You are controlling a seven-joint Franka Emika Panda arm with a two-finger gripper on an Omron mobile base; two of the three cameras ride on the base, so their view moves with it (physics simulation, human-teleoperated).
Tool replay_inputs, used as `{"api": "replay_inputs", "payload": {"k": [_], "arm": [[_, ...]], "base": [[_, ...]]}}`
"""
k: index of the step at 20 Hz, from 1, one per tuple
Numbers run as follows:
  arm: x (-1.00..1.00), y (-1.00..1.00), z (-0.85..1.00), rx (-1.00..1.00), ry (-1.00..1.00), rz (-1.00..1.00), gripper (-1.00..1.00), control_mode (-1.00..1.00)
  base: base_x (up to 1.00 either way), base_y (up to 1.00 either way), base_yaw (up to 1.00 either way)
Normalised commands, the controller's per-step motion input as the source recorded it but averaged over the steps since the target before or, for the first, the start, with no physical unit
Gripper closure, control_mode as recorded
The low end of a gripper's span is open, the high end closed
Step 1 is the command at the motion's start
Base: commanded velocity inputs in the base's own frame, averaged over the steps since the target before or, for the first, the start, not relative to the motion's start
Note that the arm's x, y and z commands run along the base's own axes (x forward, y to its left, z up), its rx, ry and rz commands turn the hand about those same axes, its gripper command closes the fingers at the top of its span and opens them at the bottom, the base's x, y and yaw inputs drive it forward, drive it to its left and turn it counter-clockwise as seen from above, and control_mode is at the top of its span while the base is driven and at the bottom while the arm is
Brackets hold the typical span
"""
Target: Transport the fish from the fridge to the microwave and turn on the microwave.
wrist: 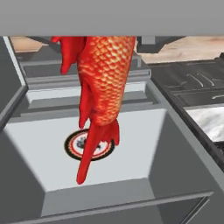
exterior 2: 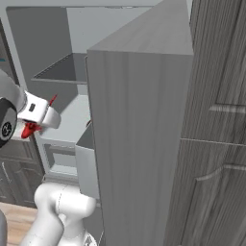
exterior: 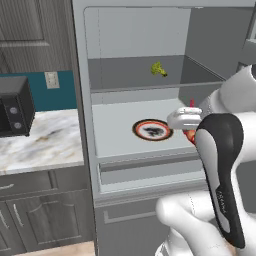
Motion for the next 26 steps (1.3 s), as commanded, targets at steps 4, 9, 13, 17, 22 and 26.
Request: {"api": "replay_inputs", "payload": {"k": [4, 9, 13, 17, 22, 26], "arm": [[-0.38, 0.00, 0.30, -0.01, -0.13, 0.00, 1.00, -1.00], [-0.31, 0.00, 0.39, 0.00, -0.03, 0.00, 1.00, -1.00], [-0.29, 0.00, 0.37, 0.00, 0.00, 0.00, 1.00, -1.00], [-0.23, 0.00, 0.30, 0.00, -0.01, 0.00, 1.00, -1.00], [-0.13, 0.00, 0.12, 0.00, -0.02, 0.00, 1.00, -1.00], [0.00, -0.01, 0.01, 0.00, 0.00, 0.00, 1.00, -1.00]], "base": [[0.00, 0.00, 0.00], [0.00, 0.00, 0.00], [0.00, 0.00, 0.00], [0.00, 0.00, 0.00], [0.00, 0.00, 0.00], [0.00, 0.00, 0.00]]}}
